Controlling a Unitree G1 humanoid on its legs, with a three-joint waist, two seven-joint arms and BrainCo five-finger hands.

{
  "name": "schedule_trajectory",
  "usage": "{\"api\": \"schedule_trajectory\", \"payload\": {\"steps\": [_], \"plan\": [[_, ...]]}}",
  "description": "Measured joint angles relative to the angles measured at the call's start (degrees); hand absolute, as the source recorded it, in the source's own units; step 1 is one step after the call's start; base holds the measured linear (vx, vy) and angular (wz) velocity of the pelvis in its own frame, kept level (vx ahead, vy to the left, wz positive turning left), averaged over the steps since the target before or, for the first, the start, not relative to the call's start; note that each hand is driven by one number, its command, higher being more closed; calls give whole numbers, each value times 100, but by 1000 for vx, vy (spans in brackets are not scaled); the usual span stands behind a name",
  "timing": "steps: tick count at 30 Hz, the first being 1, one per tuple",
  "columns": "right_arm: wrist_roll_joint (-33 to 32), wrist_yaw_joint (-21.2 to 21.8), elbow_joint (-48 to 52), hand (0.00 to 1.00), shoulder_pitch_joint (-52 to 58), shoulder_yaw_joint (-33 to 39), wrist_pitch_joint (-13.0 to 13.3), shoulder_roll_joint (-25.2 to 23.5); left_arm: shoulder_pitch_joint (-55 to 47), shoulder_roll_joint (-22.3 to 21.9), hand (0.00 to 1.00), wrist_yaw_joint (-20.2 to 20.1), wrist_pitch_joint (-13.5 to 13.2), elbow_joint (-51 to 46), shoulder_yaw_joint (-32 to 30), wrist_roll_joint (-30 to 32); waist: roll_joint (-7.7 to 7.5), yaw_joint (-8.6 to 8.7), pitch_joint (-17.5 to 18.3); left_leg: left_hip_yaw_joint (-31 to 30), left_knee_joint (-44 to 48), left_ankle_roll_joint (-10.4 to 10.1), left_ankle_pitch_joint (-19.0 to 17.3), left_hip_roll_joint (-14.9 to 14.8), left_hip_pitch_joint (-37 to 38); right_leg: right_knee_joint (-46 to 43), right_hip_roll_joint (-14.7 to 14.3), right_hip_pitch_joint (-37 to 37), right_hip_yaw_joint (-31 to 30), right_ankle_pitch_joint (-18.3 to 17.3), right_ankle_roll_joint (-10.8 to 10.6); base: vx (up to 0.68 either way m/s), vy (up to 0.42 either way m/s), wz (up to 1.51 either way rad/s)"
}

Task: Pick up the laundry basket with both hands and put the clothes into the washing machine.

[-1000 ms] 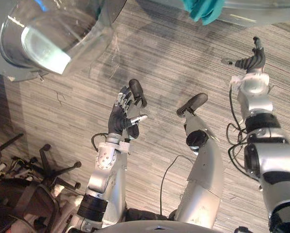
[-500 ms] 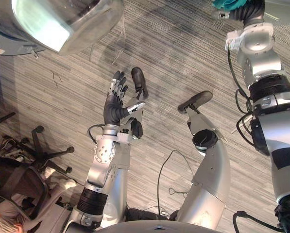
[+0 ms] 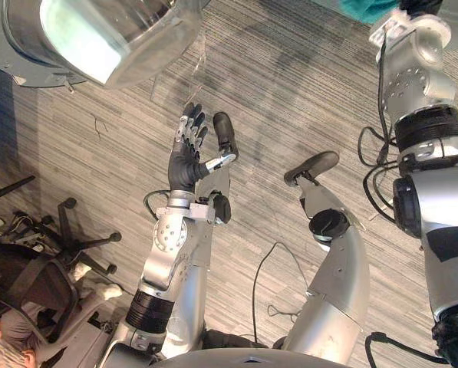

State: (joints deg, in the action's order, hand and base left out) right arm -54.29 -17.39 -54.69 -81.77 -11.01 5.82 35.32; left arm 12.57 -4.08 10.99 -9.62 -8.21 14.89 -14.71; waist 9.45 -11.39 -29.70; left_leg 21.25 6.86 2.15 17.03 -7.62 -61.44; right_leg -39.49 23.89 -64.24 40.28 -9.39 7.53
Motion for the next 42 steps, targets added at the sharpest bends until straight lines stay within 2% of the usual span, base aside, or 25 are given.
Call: {"api": "schedule_trajectory", "payload": {"steps": [4, 6, 7, 8, 9, 10, 11, 12, 13, 14, 16, 18, 20, 22, 25, 26, 27, 29, 31, 35, 37, 40, 42], "plan": [[-832, -333, 378, 100, 6, 684, 39, -418, 168, -57, 0, 108, -2, 211, -155, -25, 0, 39, 0, 9, 275, 60, -39, -75, -89, -21, -10, 4, -11, 28, 37, -81, -44, -5], [-1193, -550, 631, 100, 16, 898, 200, -709, 190, -64, 0, 135, -2, 326, -209, -24, -1, 47, 0, 18, 580, 81, -187, -185, -173, -9, -68, 24, -38, 49, 61, -82, -43, -23], [-1393, -735, 727, 100, 16, 968, 392, -943, 202, -68, 0, 136, -1, 434, -230, -24, -1, 44, -1, 48, 798, 92, -298, -293, -211, 21, -142, 50, -68, 79, 69, -63, -38, -31], [-1495, -843, 817, 100, 39, 977, 478, -1063, 207, -70, 0, 146, 3, 507, -238, -26, -2, 47, -1, 58, 905, 85, -361, -352, -211, 51, -197, 79, -96, 102, 65, -91, -59, -54], [-1625, -1006, 1807, 100, 367, 1021, 869, -1410, 201, -69, 0, 169, 19, 671, -239, -26, -2, 103, -1, 71, 1188, 84, -531, -518, -194, 167, -348, 215, -127, 170, 71, -72, -46, -56], [-1600, -943, 2766, 100, 476, 1018, 1284, -1534, 198, -68, 0, 211, 63, 734, -214, -27, -2, 174, -1, 85, 1316, 86, -617, -600, -134, 247, -434, 318, -156, 212, 59, -74, -43, -51], [-1590, -909, 3124, 100, 452, 1018, 1419, -1544, 198, -67, 0, 229, 73, 760, -189, -27, -2, 204, -1, 86, 1342, 76, -639, -619, -89, 273, -456, 374, -159, 232, 61, -69, -31, -43], [-1828, -1175, 3348, 100, 218, 1032, 1494, -1592, 171, -47, 0, 254, 102, 874, -85, -35, -30, 267, 44, 126, 1417, 85, -720, -684, 89, 395, -560, 543, -259, 268, -12, -93, -49, -42], [-1721, -1172, 3325, 0, 443, 1088, 1596, -1740, 154, -16, 0, 244, 116, 892, 119, -50, -43, 201, 83, 154, 1411, 59, -772, -710, 246, 480, -621, 661, -333, 268, -58, -93, -53, -39], [-1710, -1177, 3347, 0, 497, 1153, 1636, -1831, 138, 23, 0, 235, 114, 875, 187, -77, -44, 199, 82, 173, 1405, 57, -775, -710, 316, 489, -623, 719, -342, 270, -63, -72, -57, -20], [-1717, -1570, 3339, 0, 475, 1646, 1674, -2249, 95, 25, 0, 199, 154, 935, 312, -155, -49, 190, 76, 225, 1379, 53, -815, -731, 510, 608, -682, 930, -341, 331, -124, -52, -56, -7], [-1521, -1692, 3339, 0, 501, 1776, 1805, -2286, 10, 77, 0, 141, 147, 906, 341, -204, -57, 183, 90, 218, 1403, 69, -848, -723, 512, 629, -679, 966, -341, 336, -150, -20, -30, 6], [-1395, -1795, 3235, 0, 502, 2104, 1840, -2296, -29, 54, 0, 100, 149, 918, 396, -274, -68, 175, 81, 189, 1474, 123, -882, -704, 557, 624, -632, 1105, -263, 391, -65, 16, -1, 13], [-1301, -1766, 3104, 0, 549, 2191, 1920, -2293, -98, 113, 0, 60, 73, 913, 572, -330, -71, 166, 86, 157, 1656, 158, -1007, -690, 512, 508, -563, 1081, -328, 330, -164, -32, 6, 6], [-1252, -1549, 2821, 0, 465, 2386, 1914, -2255, -102, 121, 0, -124, 73, 944, 759, -519, -76, 174, 85, 148, 1853, 216, -1116, -687, 400, 431, -487, 1033, -355, 331, -202, -61, 15, 0], [-1099, -1205, 2551, 0, 509, 2550, 1909, -2244, -110, 153, 0, -160, 69, 920, 782, -581, -90, 191, 89, 140, 1968, 225, -1203, -698, 336, 427, -482, 1002, -382, 310, -244, -70, 22, -6], [-1037, -1068, 2414, 0, 539, 2604, 1894, -2242, -103, 166, 0, -171, 69, 910, 777, -630, -104, 217, 80, 150, 1996, 236, -1227, -700, 324, 427, -473, 997, -391, 319, -253, -86, 28, -10], [-1013, -682, 2049, 0, 716, 2827, 1650, -2260, -92, 243, 0, -176, 44, 858, 750, -712, -127, 276, 83, 234, 1983, 236, -1282, -690, 330, 496, -469, 969, -469, 392, -353, -72, 25, -13], [-878, -436, 1738, 0, 884, 2890, 1542, -2358, -105, 382, 0, -167, 43, 709, 706, -748, -184, 356, 79, 296, 1895, 250, -1298, -661, 334, 545, -462, 914, -535, 410, -376, -78, 13, -12], [-885, -384, 1269, 0, 1466, 3031, 1492, -2635, -104, 351, 0, -135, 28, 471, 499, -748, -296, 468, 74, 379, 1758, 204, -1235, -621, 376, 632, -462, 875, -571, 503, -412, -54, -8, -3], [-852, -336, 1075, 0, 2057, 2968, 1383, -2843, -104, 331, 0, -125, 20, 461, 371, -742, -339, 567, 68, 424, 1707, 204, -1231, -606, 419, 651, -464, 878, -594, 523, -387, -46, -30, -4], [-784, -189, 1063, 0, 2626, 2645, 1216, -3034, -104, 324, 0, -118, 20, 463, 214, -694, -362, 675, 71, 473, 1689, 206, -1229, -609, 518, 689, -489, 936, -607, 542, -352, -31, -35, -9], [-383, -7, 1038, 0, 2947, 2248, 1021, -3052, -104, 336, 0, -131, 20, 505, 135, -645, -392, 701, 80, 514, 1678, 197, -1236, -645, 609, 746, -538, 1013, -612, 576, -302, -44, -46, -11]]}}
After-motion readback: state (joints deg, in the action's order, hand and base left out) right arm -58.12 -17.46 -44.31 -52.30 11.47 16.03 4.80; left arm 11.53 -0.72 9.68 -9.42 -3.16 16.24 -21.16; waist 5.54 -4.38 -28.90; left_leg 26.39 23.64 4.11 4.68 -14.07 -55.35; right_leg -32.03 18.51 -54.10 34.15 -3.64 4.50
